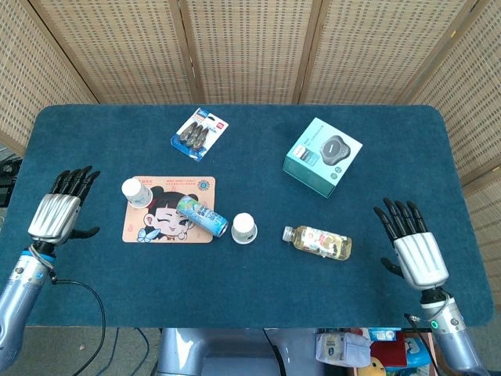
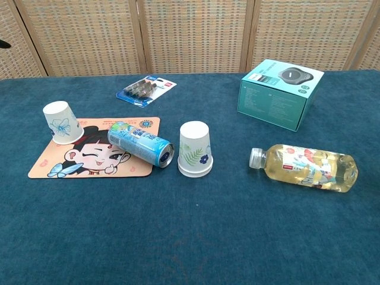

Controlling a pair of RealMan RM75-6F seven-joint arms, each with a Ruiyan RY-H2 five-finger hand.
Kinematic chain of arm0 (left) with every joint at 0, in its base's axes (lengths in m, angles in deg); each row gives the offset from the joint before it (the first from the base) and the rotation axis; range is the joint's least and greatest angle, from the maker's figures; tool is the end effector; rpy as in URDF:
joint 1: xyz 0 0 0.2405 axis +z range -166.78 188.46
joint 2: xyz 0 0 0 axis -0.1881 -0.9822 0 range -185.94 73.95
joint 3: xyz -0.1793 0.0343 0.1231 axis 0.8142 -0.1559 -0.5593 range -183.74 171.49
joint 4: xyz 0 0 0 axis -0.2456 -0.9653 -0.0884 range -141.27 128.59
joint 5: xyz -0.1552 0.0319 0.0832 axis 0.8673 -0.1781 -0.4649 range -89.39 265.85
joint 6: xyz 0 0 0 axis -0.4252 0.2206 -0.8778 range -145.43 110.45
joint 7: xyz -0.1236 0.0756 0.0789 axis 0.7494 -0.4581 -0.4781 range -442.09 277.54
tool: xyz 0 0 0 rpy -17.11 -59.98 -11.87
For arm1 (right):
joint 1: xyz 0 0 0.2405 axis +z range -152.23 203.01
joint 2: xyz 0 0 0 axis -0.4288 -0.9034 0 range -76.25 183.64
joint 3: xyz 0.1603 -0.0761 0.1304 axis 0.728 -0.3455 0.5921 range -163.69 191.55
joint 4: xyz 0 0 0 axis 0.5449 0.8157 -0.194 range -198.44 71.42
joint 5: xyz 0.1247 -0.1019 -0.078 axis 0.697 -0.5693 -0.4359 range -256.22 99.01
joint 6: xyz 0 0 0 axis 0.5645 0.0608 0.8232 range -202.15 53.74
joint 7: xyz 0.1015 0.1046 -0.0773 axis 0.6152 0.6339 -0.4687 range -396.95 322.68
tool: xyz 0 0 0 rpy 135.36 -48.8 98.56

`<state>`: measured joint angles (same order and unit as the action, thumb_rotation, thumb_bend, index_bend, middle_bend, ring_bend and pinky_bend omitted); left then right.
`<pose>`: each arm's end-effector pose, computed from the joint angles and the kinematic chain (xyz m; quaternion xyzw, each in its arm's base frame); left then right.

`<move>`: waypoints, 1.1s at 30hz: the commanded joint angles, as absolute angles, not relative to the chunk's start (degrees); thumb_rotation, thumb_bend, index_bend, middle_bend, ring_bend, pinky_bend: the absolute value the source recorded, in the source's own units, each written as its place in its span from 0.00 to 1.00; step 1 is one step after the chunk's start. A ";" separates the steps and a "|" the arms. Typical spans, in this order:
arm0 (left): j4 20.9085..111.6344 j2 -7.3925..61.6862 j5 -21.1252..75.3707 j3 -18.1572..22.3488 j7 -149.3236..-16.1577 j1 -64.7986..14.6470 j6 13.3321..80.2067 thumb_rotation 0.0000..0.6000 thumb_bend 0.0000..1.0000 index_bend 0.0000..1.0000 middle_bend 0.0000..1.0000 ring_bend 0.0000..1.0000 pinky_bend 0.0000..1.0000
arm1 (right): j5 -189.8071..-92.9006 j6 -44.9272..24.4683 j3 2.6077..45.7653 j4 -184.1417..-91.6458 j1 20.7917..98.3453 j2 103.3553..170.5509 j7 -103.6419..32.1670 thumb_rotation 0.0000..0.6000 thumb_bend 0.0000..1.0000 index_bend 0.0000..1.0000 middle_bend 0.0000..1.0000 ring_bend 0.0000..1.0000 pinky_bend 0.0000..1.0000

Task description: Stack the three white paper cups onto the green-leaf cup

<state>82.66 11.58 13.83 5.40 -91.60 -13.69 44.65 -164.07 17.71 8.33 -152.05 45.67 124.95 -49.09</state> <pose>-0.2207 0.3081 0.1358 -0.6739 -0.3606 -0.3492 0.5421 -0.2170 -0.2366 0.1386 0.6698 -0.2609 0.4103 0.5612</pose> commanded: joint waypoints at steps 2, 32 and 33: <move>76.73 15.45 18.47 7.69 -93.43 -19.27 38.02 1.00 0.15 0.00 0.04 0.05 0.08 | -164.72 19.18 8.76 -149.26 43.53 125.82 -45.99 1.00 0.00 0.07 0.00 0.00 0.00; 48.75 33.19 26.48 7.22 -92.27 -32.06 24.92 1.00 0.33 0.34 0.46 0.37 0.33 | -163.98 15.07 15.17 -144.41 39.74 125.39 -40.64 1.00 0.00 0.06 0.00 0.00 0.00; 48.57 33.38 26.61 7.30 -91.93 -32.10 24.95 1.00 0.33 0.35 0.47 0.38 0.33 | -164.01 14.90 15.36 -144.37 39.67 125.40 -40.59 1.00 0.00 0.06 0.00 0.00 0.00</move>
<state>48.72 33.22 26.51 7.26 -92.15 -32.04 24.88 -163.99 14.99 15.27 -144.41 39.72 125.40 -40.63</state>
